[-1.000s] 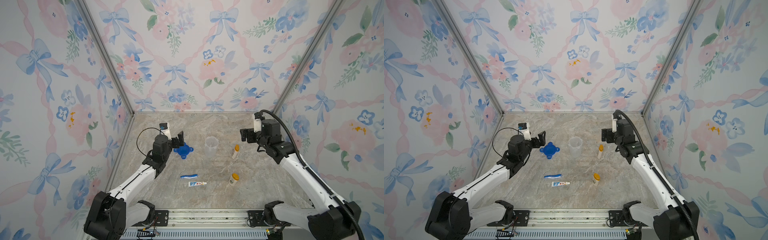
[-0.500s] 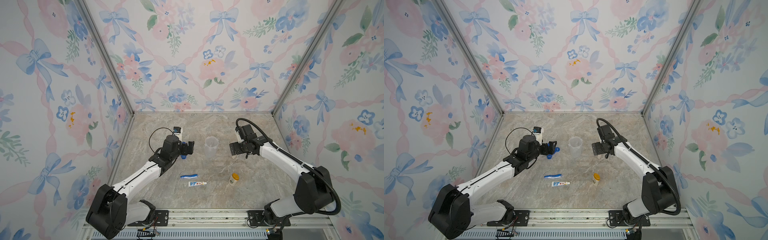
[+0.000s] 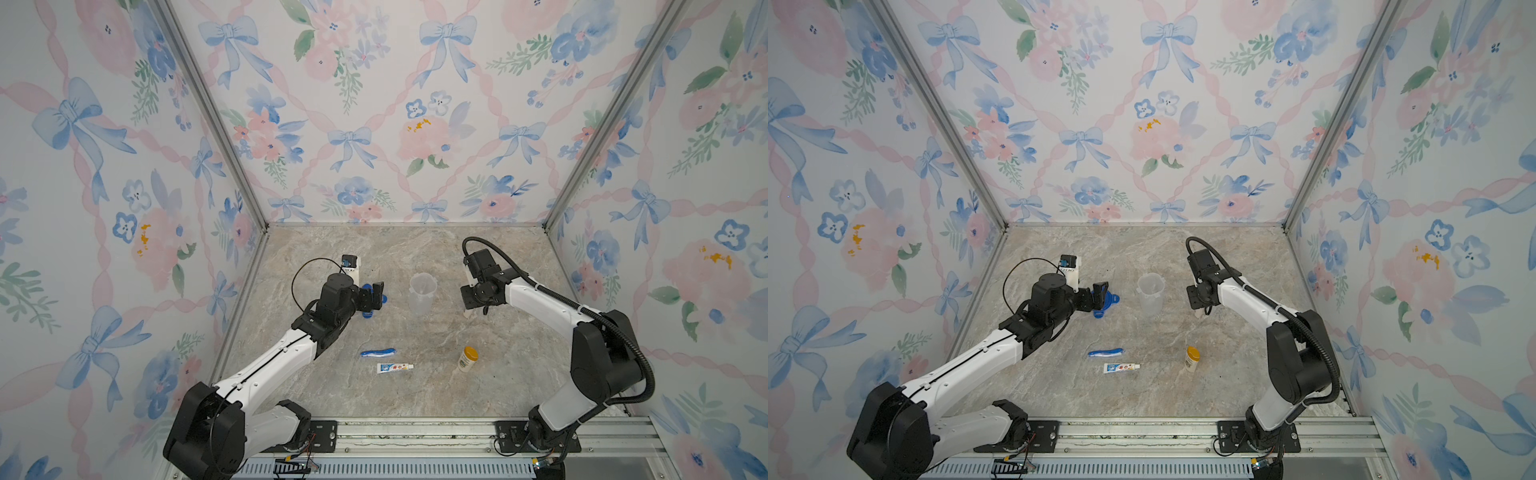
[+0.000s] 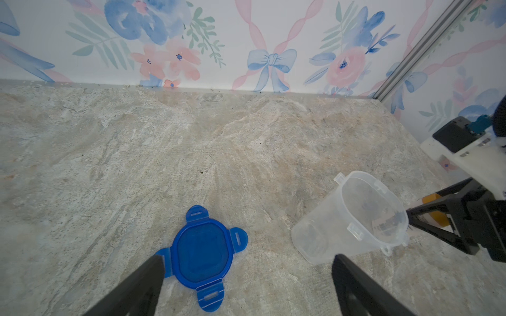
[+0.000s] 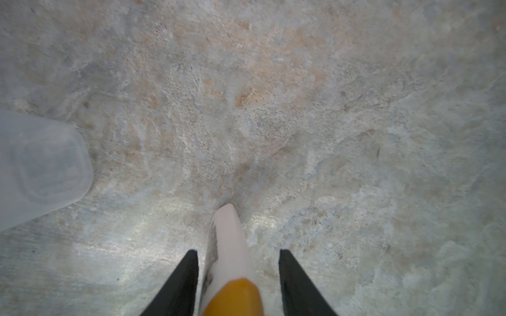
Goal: Pack away toiletry kits
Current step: Pick up the toiletry item from the center of the board.
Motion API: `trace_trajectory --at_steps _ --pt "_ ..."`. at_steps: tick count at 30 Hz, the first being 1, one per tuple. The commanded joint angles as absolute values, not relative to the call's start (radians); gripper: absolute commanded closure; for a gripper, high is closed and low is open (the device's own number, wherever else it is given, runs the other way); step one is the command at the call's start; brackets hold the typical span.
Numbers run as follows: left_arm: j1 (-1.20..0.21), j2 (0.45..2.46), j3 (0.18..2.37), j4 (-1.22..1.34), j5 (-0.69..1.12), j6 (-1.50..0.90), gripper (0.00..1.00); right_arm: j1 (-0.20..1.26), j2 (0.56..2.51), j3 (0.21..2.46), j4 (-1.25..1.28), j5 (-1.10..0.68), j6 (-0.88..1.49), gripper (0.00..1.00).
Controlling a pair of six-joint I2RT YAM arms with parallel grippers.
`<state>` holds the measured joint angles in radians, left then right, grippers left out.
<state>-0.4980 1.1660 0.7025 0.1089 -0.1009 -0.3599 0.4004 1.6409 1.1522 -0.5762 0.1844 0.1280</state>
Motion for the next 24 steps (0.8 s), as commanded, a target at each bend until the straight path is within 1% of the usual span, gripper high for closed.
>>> trace_trajectory --at_steps 1,3,6,8,9,13,17,19,21,24 --pt "-0.492 1.158 0.69 0.134 -0.124 -0.337 0.02 0.4 1.64 1.167 -0.567 0.212 0.125 0.56" --pt "-0.488 1.159 0.69 0.138 -0.124 -0.338 0.02 0.403 1.637 1.167 -0.566 0.211 0.124 0.63" --pt "-0.485 1.162 0.654 0.14 -0.134 -0.341 0.02 0.402 1.621 1.165 -0.575 0.207 0.12 0.78" --pt "-0.488 1.161 0.648 0.138 -0.148 -0.336 0.02 0.398 1.601 1.162 -0.592 0.205 0.127 0.93" --pt "-0.487 1.159 0.643 0.139 -0.162 -0.336 0.02 0.397 1.584 1.156 -0.599 0.203 0.131 0.99" --pt "-0.487 1.156 0.636 0.139 -0.182 -0.331 0.02 0.403 1.511 1.171 -0.646 0.217 0.126 1.0" --pt "-0.487 1.14 0.643 0.135 -0.149 -0.333 0.02 0.46 1.457 1.352 -0.751 0.225 0.08 1.0" --pt "-0.501 1.131 0.647 0.131 -0.06 -0.322 0.02 0.505 1.463 1.464 -0.796 0.215 0.059 1.0" --pt "-0.552 1.138 0.657 0.119 0.032 -0.311 0.02 0.546 1.499 1.567 -0.814 0.164 0.049 1.0" --pt "-0.649 1.113 0.657 0.118 0.063 -0.279 0.02 0.592 1.565 1.643 -0.781 0.089 0.055 1.0"
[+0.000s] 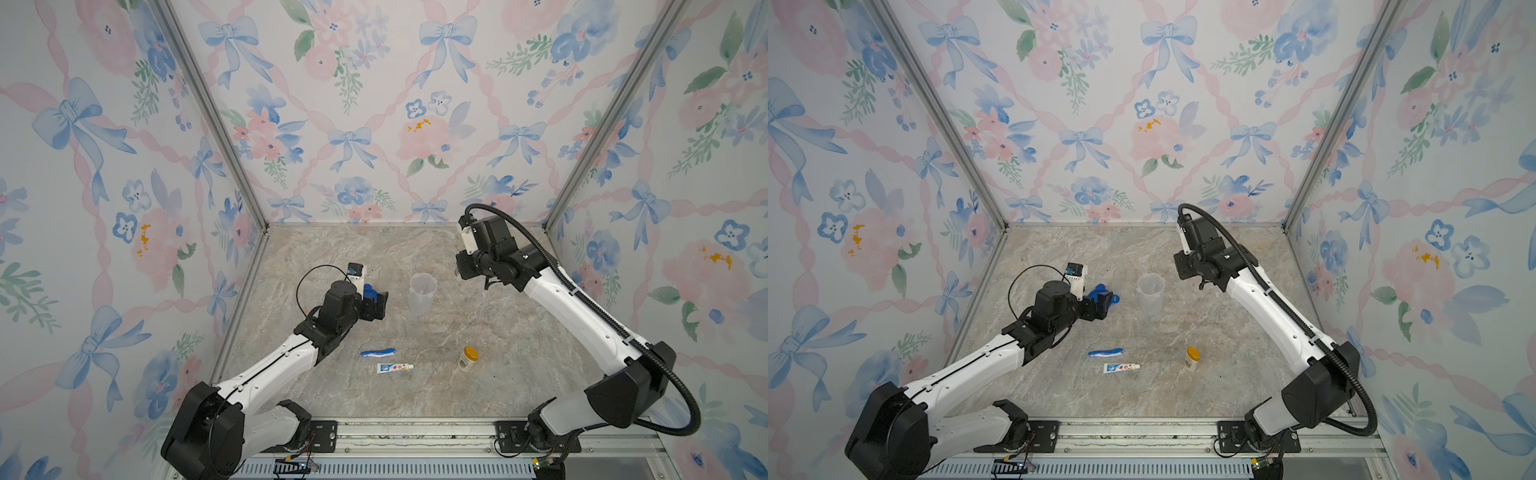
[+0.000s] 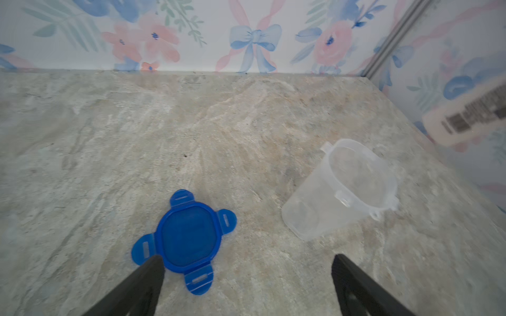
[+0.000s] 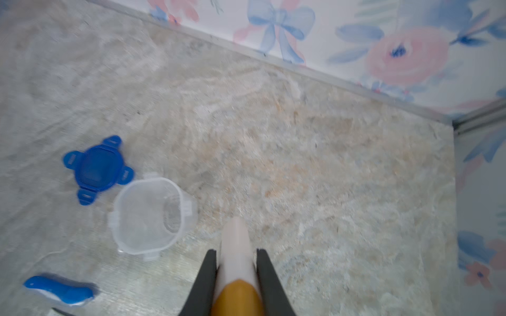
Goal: Pack away toiletry kits
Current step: Pick up the toiletry item from the center of the board, then place the toiletry item into the container.
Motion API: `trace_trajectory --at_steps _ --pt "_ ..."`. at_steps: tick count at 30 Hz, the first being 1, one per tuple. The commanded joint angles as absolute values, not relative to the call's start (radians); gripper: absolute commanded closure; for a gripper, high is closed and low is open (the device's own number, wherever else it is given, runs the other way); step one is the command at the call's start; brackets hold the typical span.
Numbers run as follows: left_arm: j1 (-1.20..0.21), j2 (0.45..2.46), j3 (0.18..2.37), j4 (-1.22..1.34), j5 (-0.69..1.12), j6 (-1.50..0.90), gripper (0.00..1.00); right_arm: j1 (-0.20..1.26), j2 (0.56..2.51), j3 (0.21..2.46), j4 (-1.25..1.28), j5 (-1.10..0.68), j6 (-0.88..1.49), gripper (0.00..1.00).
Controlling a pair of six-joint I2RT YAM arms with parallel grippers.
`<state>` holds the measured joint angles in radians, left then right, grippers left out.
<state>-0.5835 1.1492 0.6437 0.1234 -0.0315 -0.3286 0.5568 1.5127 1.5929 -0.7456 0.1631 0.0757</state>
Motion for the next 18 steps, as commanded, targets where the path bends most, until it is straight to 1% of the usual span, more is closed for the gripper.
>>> trace_trajectory --at_steps 1,9,15,18 --pt "-0.674 1.097 0.658 0.118 0.058 -0.266 0.02 0.6 1.584 1.659 -0.766 0.068 0.063 1.0" --pt "-0.685 0.99 0.609 0.109 0.003 -0.263 0.02 0.673 1.766 1.754 -0.706 0.021 0.073 1.0" --pt "-0.679 0.969 0.598 0.109 -0.036 -0.267 0.02 0.698 1.838 1.724 -0.687 0.067 0.072 1.0" --pt "-0.67 0.959 0.594 0.109 -0.045 -0.27 0.02 0.71 1.842 1.702 -0.67 0.075 0.072 1.0"
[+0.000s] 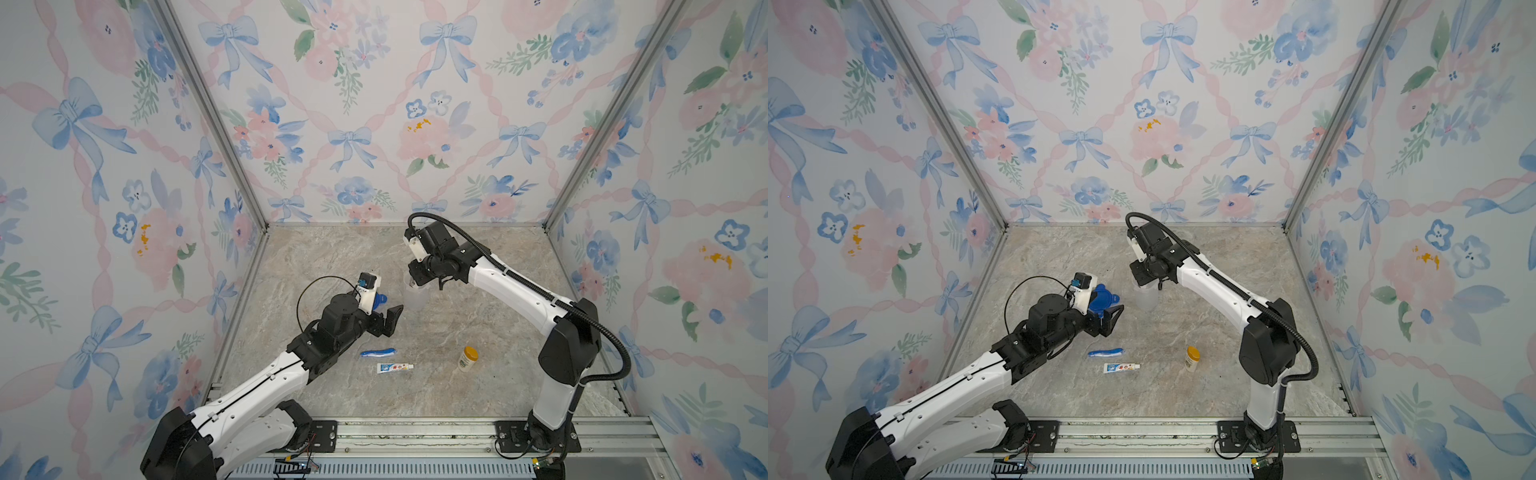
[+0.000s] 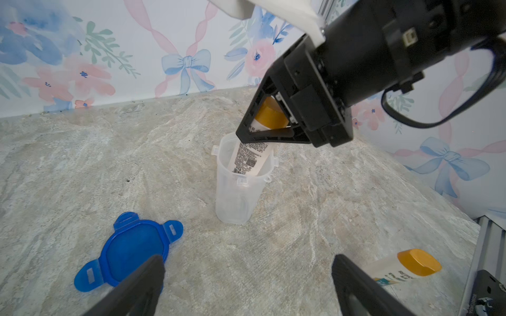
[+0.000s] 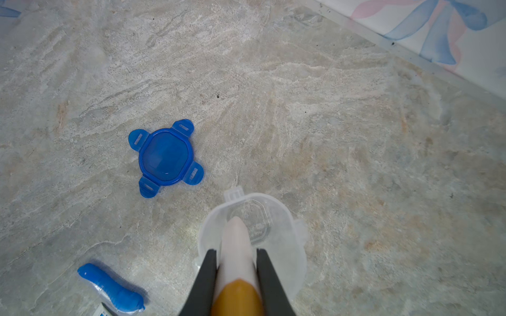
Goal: Pack away toiletry kits
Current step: Place the toiletry item into the container, then pick up the toiletry item from the center of the board.
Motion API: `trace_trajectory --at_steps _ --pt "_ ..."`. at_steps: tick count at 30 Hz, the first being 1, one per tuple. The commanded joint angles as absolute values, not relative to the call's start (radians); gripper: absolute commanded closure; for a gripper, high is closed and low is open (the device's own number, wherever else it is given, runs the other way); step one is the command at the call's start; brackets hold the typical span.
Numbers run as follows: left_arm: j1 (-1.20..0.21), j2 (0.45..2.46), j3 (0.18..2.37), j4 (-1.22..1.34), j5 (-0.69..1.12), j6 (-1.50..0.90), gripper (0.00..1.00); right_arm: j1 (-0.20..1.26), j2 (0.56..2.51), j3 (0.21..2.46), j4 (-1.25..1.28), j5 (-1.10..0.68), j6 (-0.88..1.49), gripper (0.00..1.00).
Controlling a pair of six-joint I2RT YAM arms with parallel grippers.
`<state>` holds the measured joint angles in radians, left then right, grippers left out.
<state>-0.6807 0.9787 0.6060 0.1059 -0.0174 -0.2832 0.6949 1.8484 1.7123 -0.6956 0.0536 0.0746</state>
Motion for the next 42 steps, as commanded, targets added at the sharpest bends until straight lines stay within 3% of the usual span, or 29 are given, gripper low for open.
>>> trace_trajectory --at_steps 1,16,21,33,35,38,41,42 --pt "-0.669 0.959 0.594 0.109 -0.049 -0.27 0.02 0.713 1.842 1.697 -0.67 0.08 0.072 1.0" --pt "-0.642 0.968 0.598 0.11 -0.072 -0.273 0.02 0.704 1.876 1.592 -0.572 0.113 0.081 0.9" --pt "-0.636 0.964 0.6 0.11 -0.078 -0.272 0.02 0.706 1.868 1.583 -0.556 0.096 0.092 0.72" --pt "-0.633 0.918 0.631 0.07 -0.104 -0.267 0.02 0.709 1.701 1.603 -0.668 0.146 0.075 0.52" --pt "-0.633 0.932 0.636 0.072 -0.09 -0.269 0.02 0.728 1.588 1.557 -0.725 0.197 0.084 0.44" --pt "-0.633 0.988 0.652 0.073 -0.063 -0.275 0.02 0.743 1.39 1.424 -0.842 0.241 0.162 0.19" --pt "-0.633 1.056 0.674 0.088 0.001 -0.283 0.02 0.748 1.209 1.252 -0.942 0.224 0.293 0.0" --pt "-0.635 1.075 0.675 0.099 0.028 -0.288 0.02 0.754 1.154 1.191 -0.959 0.213 0.334 0.03"
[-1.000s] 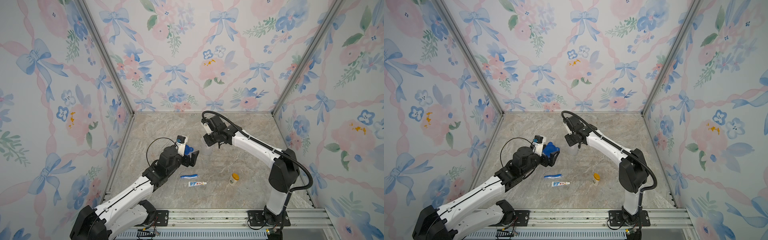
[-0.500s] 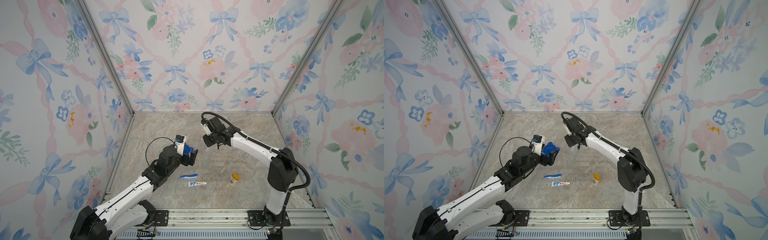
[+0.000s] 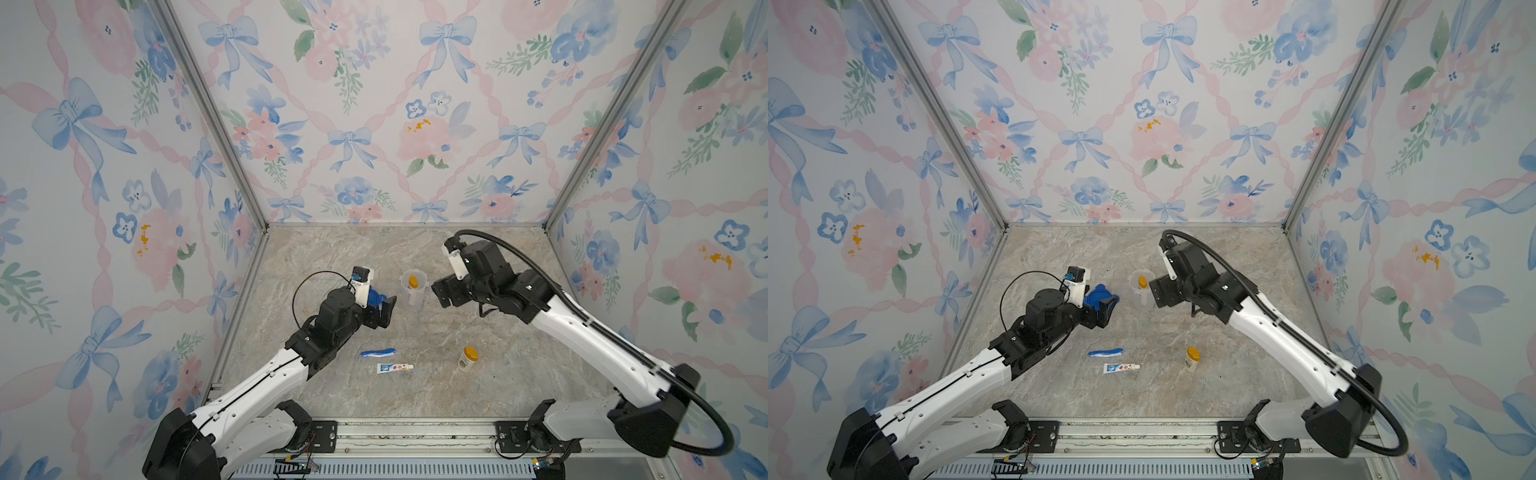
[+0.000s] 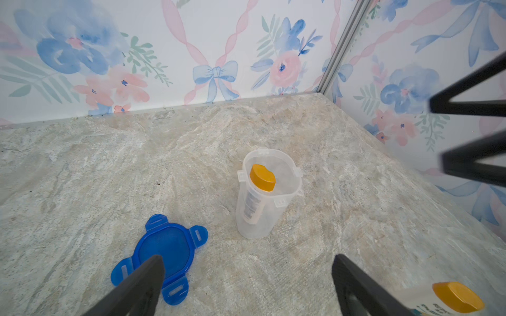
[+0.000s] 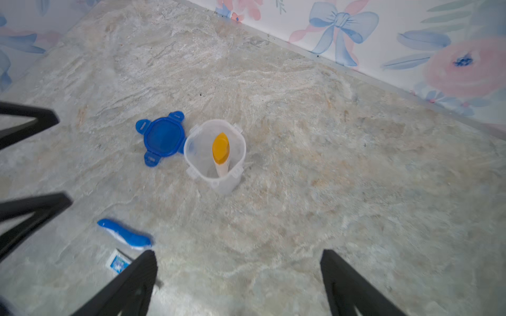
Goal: Pack away toiletry kits
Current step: Pick up the toiletry item from the center of the board.
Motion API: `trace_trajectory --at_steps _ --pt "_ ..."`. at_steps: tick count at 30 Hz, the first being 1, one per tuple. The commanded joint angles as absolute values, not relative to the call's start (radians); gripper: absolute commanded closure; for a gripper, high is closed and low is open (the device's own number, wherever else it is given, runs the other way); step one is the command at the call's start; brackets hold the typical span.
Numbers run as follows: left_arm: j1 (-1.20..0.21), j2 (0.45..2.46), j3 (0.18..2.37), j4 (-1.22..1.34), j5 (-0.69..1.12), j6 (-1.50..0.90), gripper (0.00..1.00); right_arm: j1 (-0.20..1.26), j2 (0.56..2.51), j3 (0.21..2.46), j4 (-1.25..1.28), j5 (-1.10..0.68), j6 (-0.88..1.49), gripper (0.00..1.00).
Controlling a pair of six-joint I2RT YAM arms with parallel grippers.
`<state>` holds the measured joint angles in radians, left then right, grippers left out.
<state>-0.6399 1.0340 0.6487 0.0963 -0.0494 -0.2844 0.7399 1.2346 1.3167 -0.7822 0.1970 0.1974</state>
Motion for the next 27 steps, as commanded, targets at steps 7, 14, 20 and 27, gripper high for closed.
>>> trace_trajectory --at_steps 7,14,20,27 --pt "-0.644 1.084 0.659 0.133 0.091 -0.307 0.02 0.791 1.031 0.969 -0.977 0.133 0.438 0.03" --pt "-0.644 1.05 0.643 0.142 0.072 -0.309 0.02 0.831 1.116 0.927 -0.953 0.123 0.429 0.03" --pt "-0.644 1.036 0.647 0.14 0.08 -0.304 0.02 0.837 1.216 0.885 -0.875 0.117 0.435 0.13" --pt "-0.652 1.04 0.624 0.141 0.099 -0.321 0.02 0.873 1.241 0.889 -0.89 0.162 0.446 0.53"
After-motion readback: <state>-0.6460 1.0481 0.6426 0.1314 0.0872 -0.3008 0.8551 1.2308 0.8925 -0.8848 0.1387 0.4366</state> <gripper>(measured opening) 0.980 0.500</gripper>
